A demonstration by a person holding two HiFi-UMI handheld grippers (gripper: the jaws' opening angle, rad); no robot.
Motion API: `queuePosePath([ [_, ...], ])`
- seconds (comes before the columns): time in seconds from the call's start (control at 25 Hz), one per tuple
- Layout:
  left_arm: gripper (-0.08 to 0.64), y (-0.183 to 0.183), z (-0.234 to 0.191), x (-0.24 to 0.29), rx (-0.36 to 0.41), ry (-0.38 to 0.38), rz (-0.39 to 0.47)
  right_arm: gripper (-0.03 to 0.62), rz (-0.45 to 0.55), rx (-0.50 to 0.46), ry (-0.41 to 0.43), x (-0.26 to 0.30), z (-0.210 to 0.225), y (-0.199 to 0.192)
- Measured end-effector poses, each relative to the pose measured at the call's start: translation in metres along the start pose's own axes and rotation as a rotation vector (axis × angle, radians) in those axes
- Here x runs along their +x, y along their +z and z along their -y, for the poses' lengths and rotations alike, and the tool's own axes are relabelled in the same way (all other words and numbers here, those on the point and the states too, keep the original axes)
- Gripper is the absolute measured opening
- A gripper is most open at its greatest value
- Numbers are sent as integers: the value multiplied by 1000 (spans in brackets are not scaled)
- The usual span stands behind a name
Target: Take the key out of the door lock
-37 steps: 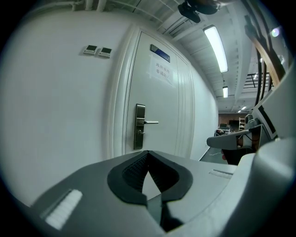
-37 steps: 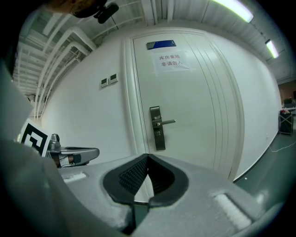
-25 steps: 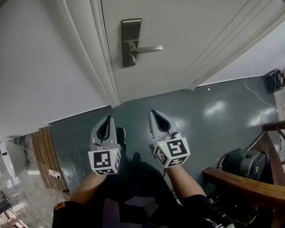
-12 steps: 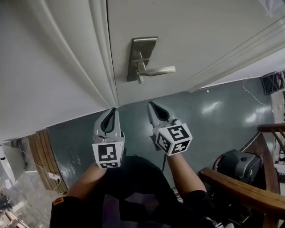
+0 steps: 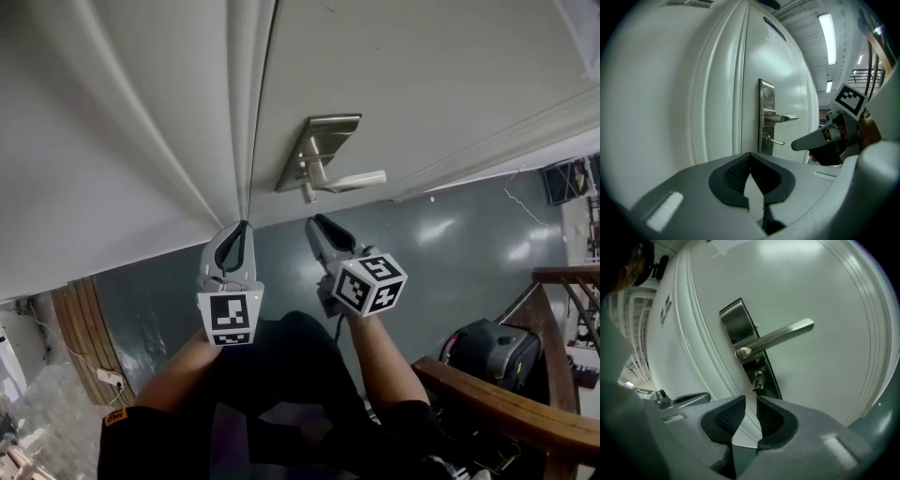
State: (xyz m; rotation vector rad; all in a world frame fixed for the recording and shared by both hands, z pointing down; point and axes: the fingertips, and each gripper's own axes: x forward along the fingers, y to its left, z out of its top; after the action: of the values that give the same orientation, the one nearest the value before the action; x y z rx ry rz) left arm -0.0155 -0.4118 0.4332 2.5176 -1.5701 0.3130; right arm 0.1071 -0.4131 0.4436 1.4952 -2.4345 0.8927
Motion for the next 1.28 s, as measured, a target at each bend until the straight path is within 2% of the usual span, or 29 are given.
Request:
queuePosePath([
  [0.28,42,-9,-3,7,-6,30,-22,115,28,317,165,16,10,4],
  [0.36,46,-9,-4,9,-7,47,-25,118,36,411,228,21,10,8],
  [0.48,46,-10,-2,9,-16,78,-32,118,45,501,314,25,8,14],
  [0.8,31,-6,-2,13,-51,156,-28,96,39,641,464,40,8,29],
  [1.0,23,-4,-5,15,-70,197,-27,43,10,687,505,46,10,28],
  [1.28,18,-5,-10,15,-84,241,-35,29,4,785,554,46,8,26],
])
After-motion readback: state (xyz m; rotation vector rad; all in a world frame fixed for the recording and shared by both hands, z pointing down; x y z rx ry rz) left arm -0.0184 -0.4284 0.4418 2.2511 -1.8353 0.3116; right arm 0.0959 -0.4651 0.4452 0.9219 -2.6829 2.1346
